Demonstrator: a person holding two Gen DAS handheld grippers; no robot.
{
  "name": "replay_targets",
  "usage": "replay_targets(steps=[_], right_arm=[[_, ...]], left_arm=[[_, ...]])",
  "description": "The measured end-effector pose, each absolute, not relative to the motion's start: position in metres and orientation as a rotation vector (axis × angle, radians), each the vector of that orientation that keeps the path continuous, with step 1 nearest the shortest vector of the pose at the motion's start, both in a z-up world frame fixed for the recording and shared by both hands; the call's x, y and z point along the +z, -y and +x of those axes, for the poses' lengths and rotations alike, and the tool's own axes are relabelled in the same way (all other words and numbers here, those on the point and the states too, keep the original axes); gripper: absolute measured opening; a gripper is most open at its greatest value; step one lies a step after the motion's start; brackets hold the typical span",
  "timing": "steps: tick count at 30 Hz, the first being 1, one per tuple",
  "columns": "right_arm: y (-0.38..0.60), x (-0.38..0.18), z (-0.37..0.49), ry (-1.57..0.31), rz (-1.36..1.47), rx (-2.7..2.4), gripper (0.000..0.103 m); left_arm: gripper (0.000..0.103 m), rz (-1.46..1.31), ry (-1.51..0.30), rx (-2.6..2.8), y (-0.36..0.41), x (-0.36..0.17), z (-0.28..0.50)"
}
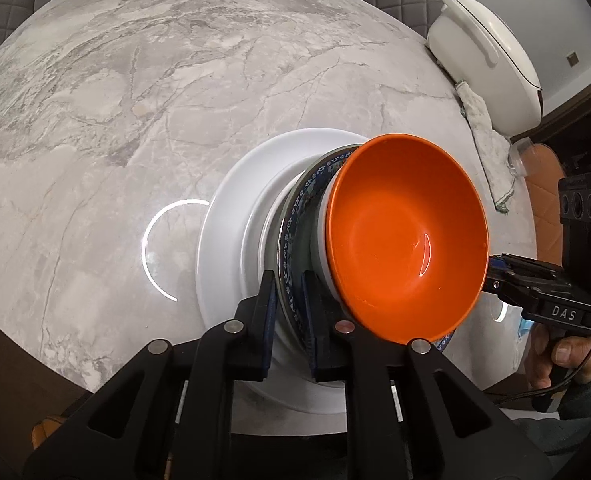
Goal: Organize plates and bowls
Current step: 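Open both grippers and pull them back from the stacked dishes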
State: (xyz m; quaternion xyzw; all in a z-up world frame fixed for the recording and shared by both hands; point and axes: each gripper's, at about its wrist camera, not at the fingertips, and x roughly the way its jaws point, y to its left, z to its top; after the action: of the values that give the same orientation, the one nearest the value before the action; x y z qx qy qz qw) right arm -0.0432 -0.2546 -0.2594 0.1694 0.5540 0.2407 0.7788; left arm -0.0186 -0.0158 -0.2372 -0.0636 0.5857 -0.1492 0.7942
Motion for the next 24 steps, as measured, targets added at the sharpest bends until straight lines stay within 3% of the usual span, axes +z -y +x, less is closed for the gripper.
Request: replay_targets(steps=[3, 4, 14, 19, 24], right_arm=[[0.262, -0.257, -0.048, -1.182, 0.373, 0.525, 0.042], [0.264, -0.257, -0.049, -1.182, 0.372, 0.523, 0.042], [0.265, -0.227, -0.070, -1.130, 0.325, 0.373, 0.084], [0.256, -0.185, -0.098, -1.050, 0.260, 0.217, 0.092], [0.234, -0.143, -0.131, -0.960, 0.220, 0.105, 0.098]], left_arm=[[0.058, -0.133, -1.242, -0.248, 0.007, -0.232, -0.028], [0.065, -0.150, -1.238, -0.240, 0.003, -0.230, -0.032], [0.070, -0.084, -1.185, -0.165, -0.006, -0.184, -0.058], [0.070, 0.001, -1.042, -0.048, -0.003, -0.125, -0.091], [0.070, -0.123, -1.113, -0.183, -0.004, -0.098, -0.119]])
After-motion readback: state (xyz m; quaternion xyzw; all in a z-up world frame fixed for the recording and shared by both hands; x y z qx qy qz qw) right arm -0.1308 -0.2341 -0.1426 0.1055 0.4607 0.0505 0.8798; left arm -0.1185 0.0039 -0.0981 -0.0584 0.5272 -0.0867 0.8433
